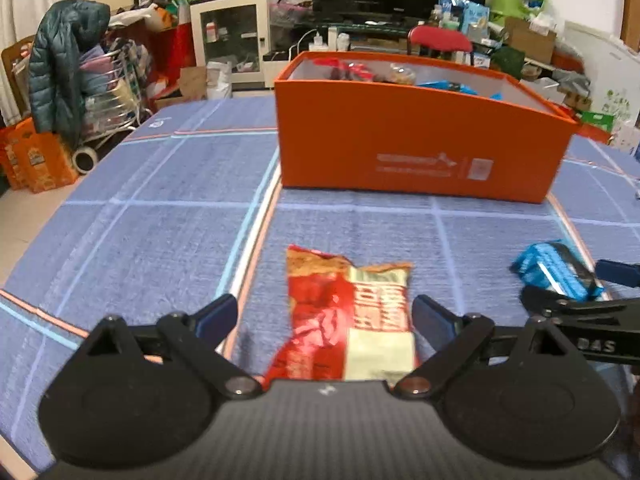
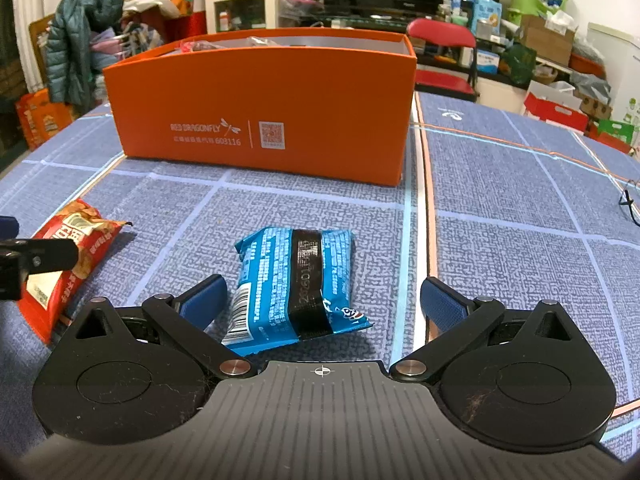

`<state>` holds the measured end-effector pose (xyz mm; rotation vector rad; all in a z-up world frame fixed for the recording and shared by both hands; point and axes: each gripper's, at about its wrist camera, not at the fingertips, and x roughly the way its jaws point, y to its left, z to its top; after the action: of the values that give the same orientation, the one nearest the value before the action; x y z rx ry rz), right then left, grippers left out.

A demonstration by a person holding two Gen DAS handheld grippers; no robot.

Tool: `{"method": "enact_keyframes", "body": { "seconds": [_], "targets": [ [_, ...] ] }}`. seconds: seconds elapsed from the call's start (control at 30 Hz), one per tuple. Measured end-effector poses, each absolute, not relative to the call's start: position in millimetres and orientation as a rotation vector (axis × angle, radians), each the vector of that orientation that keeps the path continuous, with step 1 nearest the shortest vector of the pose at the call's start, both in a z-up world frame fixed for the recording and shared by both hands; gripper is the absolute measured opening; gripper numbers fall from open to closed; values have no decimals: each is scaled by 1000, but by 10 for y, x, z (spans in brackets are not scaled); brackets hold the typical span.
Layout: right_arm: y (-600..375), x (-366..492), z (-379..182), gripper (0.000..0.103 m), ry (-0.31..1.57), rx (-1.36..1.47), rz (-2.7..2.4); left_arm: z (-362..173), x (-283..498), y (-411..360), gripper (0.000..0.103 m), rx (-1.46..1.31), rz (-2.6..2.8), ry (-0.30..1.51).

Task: Organize snacks
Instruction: 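Grasp the red-and-white chip bag with the left gripper while the right grasps the blue packet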

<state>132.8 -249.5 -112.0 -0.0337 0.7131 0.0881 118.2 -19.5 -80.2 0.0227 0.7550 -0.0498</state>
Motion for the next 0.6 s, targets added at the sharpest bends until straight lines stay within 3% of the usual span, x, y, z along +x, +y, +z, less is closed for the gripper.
{"method": "enact_keyframes", "body": {
  "seconds": [0.6],
  "targets": [
    [-2319, 1491, -1038, 89, 791, 11, 9, -736, 1267, -32, 93, -42, -5, 754]
  ]
}}
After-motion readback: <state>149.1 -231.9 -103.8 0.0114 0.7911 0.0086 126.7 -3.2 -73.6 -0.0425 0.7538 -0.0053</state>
